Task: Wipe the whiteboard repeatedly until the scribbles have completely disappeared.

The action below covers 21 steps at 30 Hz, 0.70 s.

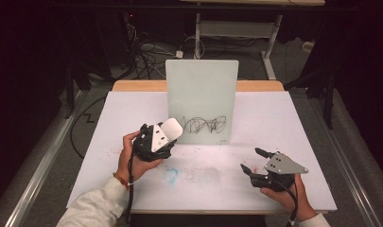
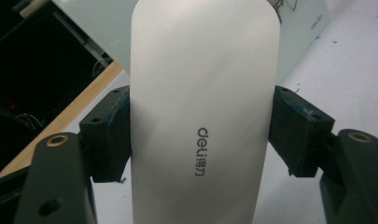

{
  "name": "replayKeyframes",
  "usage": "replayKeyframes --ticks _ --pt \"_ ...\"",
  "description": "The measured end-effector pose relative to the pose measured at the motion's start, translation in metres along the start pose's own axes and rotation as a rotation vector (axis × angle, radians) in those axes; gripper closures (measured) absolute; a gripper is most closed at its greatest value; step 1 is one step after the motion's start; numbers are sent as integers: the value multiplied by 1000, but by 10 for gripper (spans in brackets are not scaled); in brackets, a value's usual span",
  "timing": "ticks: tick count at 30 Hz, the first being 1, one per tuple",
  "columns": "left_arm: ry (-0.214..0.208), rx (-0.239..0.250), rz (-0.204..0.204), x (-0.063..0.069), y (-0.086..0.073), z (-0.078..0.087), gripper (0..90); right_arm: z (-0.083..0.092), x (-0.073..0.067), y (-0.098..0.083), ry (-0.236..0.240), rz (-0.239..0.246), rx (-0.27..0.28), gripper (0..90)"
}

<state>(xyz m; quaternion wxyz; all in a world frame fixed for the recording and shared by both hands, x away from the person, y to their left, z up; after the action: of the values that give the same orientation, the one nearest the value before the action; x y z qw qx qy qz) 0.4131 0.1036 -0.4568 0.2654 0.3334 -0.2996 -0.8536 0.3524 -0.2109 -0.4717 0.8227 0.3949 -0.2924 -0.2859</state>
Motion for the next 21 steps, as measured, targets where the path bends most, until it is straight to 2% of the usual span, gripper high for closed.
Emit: replayKeyframes --ticks 5,8,10,11,14,18,21 --pt "32 -1 -33 5 14 -18 282 -1 0 -1 3 2 -2 285" --pt "41 2 -32 6 18 -24 283 -2 0 -1 3 4 -6 285" --pt "61 -7 -38 6 21 -30 283 -2 0 -2 2 4 -8 285" --pt "84 -21 -48 7 23 -37 283 -3 0 -2 4 6 -10 285" --pt "107 -40 -61 9 24 -44 283 -3 -1 -2 3 8 -13 284" --pt "130 -54 -58 9 24 -55 283 -4 -1 -3 5 9 -17 284" --pt "147 -45 -66 10 25 -57 284 -5 -1 -3 2 11 -24 284"
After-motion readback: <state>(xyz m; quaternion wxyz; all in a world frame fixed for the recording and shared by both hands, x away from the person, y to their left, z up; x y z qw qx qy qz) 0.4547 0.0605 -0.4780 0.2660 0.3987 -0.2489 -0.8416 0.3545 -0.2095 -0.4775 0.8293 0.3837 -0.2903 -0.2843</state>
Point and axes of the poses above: each handheld gripper's, and its own axes: z roughly backward along the jaws, y roughly out of its top, x roughly to its right, the point moved 7 cm from there along -z, roughly forward along the jaws, and after that the axes turned 6 degrees about -x, right-handed, at the moved point
